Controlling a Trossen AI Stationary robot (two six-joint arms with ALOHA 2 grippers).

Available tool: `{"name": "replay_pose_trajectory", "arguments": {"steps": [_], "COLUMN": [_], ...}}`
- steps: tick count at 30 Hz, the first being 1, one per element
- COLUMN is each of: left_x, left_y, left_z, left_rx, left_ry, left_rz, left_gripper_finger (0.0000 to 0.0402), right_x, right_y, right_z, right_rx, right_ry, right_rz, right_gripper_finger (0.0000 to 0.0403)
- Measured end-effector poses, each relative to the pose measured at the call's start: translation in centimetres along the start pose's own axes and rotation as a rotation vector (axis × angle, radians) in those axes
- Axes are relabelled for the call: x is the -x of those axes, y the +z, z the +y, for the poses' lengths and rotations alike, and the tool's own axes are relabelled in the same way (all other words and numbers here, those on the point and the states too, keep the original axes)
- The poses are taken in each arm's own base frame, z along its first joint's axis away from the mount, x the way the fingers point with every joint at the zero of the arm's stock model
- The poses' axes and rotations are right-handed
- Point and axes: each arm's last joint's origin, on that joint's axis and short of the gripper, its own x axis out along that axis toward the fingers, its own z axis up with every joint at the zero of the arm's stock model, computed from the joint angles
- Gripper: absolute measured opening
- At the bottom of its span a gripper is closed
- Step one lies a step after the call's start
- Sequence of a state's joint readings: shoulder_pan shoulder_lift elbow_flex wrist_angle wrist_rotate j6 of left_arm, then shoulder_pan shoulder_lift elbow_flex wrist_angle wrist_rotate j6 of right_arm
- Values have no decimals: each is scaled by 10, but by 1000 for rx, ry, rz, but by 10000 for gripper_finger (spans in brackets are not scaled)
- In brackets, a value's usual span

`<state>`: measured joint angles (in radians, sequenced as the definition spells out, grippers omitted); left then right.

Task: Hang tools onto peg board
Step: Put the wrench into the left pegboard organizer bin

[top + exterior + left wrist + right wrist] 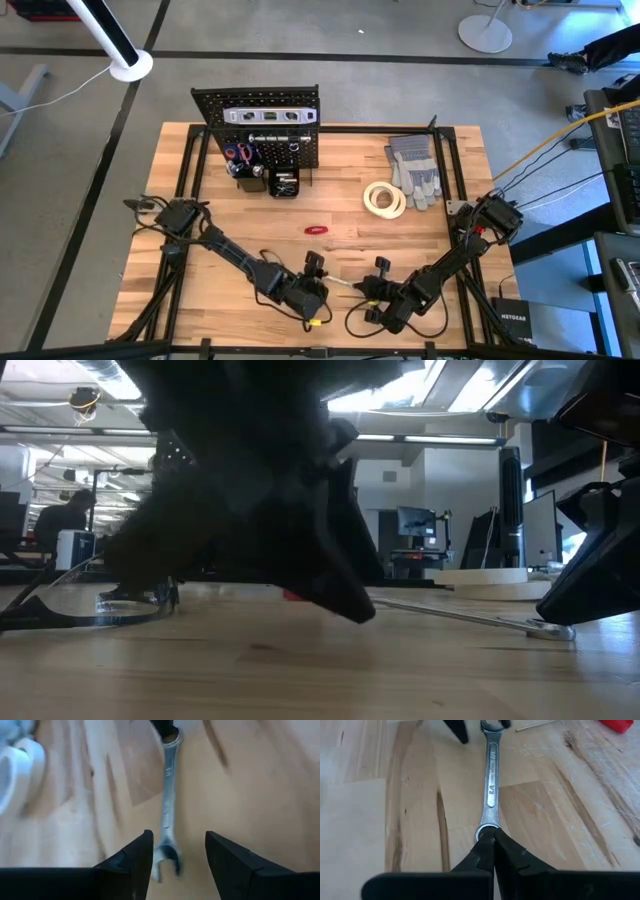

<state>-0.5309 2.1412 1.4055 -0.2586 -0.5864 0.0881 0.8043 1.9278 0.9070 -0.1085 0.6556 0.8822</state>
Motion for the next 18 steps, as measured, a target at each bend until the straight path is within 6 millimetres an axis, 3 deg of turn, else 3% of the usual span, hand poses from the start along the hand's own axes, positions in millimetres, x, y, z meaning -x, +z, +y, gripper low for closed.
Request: {"name": "replay_pose_trajectory", "arguments": {"steps": [4,12,18], "left_x": [-9,-17,-20], "left_y": [-5,-7,-10], "left_z": [-4,2,2], "left_rx": [-73,-75,-56], "left_ry": [101,111,95], "left_rz": [28,43,60], "left_gripper_finger": [168,166,100], "right_x": [0,0,0], "right_y": [0,0,0], "right_z": [0,0,0], "right_rx": [0,0,5], "right_ry": [-2,-4,-4], "right_rz": [-2,-4,-5], "right_gripper_finger": [4,5,5]}}
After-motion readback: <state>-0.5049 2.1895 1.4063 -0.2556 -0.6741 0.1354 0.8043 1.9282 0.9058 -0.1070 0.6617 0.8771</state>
